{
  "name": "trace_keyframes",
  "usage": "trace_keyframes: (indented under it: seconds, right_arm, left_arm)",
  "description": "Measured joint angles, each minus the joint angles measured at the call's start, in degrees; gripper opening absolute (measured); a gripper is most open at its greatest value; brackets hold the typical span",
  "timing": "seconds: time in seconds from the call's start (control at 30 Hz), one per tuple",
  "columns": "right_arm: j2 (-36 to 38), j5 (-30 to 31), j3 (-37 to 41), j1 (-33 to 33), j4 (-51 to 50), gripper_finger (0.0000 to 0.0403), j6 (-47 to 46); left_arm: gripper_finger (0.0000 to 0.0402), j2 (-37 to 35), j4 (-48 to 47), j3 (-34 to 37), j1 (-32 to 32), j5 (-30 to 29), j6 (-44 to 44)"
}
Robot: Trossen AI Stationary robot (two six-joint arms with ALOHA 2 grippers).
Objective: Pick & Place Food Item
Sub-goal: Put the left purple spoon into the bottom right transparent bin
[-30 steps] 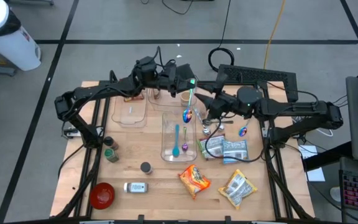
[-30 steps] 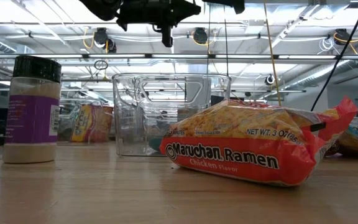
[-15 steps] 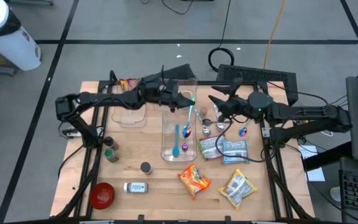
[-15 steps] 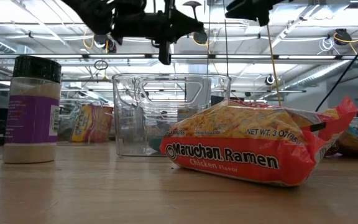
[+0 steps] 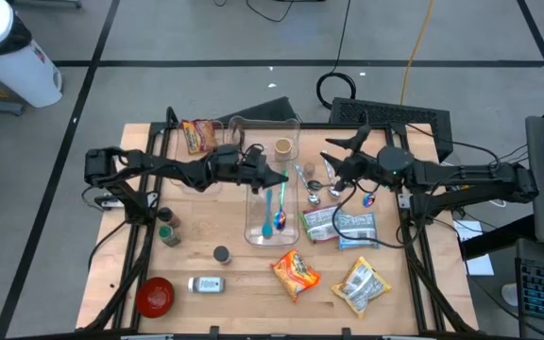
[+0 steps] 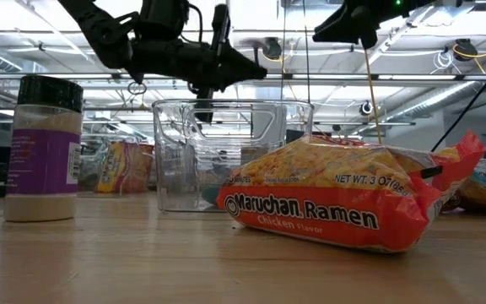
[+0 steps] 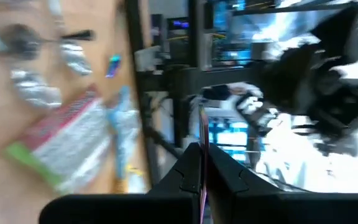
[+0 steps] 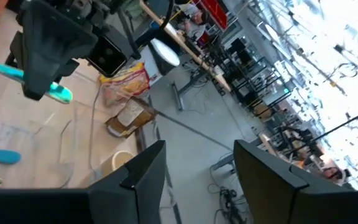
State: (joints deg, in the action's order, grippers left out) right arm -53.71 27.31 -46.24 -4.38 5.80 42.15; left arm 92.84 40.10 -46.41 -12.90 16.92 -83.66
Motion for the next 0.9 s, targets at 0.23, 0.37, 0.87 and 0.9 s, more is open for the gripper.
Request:
trace_keyframes:
  seconds: [0.23, 0.37, 0.87, 0.9]
  right_arm:
    - [-0.28, -0.07, 0.61, -0.02, -0.02, 0.018, -3.97]
    - [-0.33, -0.05, 0.61, -0.02, -0.03, 0.018, -4.0]
    - [-0.33, -0.05, 0.61, -0.02, -0.04, 0.018, -6.02]
    - [-0.33, -0.06, 0.61, -0.02, -0.04, 0.018, -6.18]
  left_arm:
    - [0.0005, 0.03, -7.94, 0.02, 0.04, -2.37, 4.85]
    - [0.0005, 0.04, -11.23, 0.02, -0.32, -3.49, 5.99]
    - [0.0005, 0.03, -25.24, -9.88, 1.27, -3.44, 5.05]
    - [0.0005, 0.03, -30.65, -12.52, 1.52, -3.59, 6.46]
